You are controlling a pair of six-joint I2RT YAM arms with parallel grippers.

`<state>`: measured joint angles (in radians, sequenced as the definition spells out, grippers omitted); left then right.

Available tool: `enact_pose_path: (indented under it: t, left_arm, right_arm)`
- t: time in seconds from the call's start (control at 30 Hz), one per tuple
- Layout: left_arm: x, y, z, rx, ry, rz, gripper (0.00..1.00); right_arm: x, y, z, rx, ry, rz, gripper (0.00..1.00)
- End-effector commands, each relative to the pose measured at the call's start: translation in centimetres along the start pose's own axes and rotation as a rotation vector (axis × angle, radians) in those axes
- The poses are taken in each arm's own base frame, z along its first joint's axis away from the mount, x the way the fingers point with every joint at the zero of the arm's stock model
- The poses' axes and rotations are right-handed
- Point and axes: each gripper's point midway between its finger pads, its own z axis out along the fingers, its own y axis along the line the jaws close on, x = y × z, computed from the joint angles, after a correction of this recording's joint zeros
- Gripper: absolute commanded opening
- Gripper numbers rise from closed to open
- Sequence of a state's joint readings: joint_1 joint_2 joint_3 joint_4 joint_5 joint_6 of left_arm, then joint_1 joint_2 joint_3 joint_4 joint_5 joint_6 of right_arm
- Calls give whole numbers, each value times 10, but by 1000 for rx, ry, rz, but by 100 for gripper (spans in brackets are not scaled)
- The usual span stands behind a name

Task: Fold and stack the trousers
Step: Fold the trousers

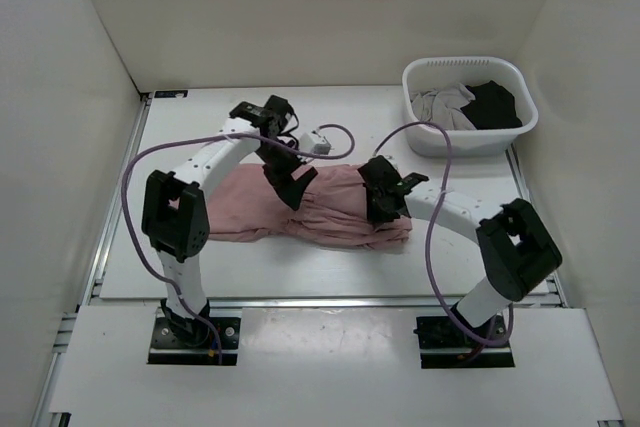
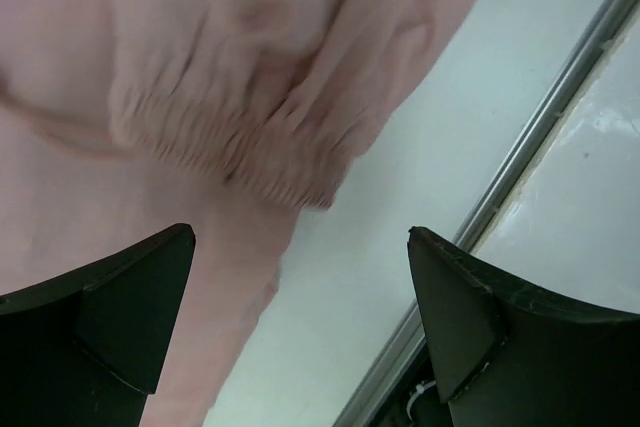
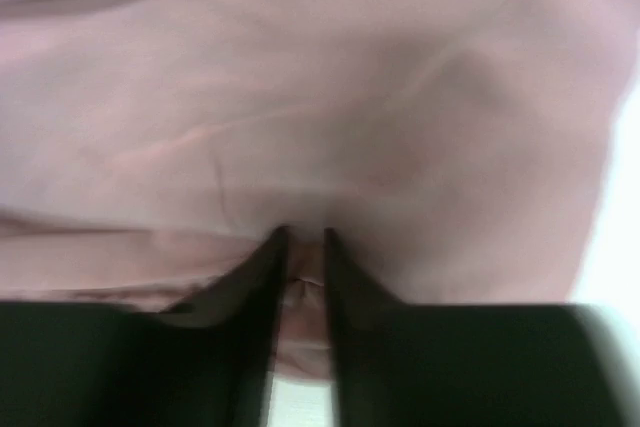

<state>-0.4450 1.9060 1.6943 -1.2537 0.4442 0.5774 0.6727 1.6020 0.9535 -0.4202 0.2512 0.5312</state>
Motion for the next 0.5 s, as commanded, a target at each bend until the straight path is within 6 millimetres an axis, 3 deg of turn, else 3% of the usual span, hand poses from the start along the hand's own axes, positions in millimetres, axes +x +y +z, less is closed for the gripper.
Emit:
enact_pose_path:
  t: [0.0, 0.03, 0.07, 0.1, 0.13, 0.23, 0.27, 0.37, 0.4, 0.47]
  left_arm:
    - [-25, -24, 12, 55, -70, 87, 100]
    - [-22, -23, 19, 34, -51, 78, 100]
    - [-12, -25, 34, 35, -6, 73, 100]
    - [-6, -21, 44, 18, 27, 62, 100]
    - [1, -4, 50, -64, 65, 48, 100]
    - [17, 11, 65, -125, 128, -6, 100]
    - [13, 15, 65, -144, 111, -10, 100]
    - [9, 11, 68, -137, 98, -7, 100]
    - [6, 13, 68, -138, 94, -5, 100]
    - [4, 10, 70, -136, 96, 3, 100]
  right_arm:
    - [-48, 6, -53, -34, -158, -8, 29]
    - [-60, 5, -76, -52, -222, 8, 43]
    - [-58, -2, -84, -37, -226, 9, 62]
    - [-63, -4, -96, -33, -250, 15, 67]
    - [-70, -8, -113, -34, -289, 35, 70]
    - [-73, -30, -125, 13, -309, 121, 79]
    - [-63, -38, -117, 26, -282, 150, 81]
    - [-64, -45, -98, -117, -240, 342, 86]
    - [-64, -56, -76, -158, -232, 412, 90]
    - [-59, -47, -60, -264, -189, 440, 93]
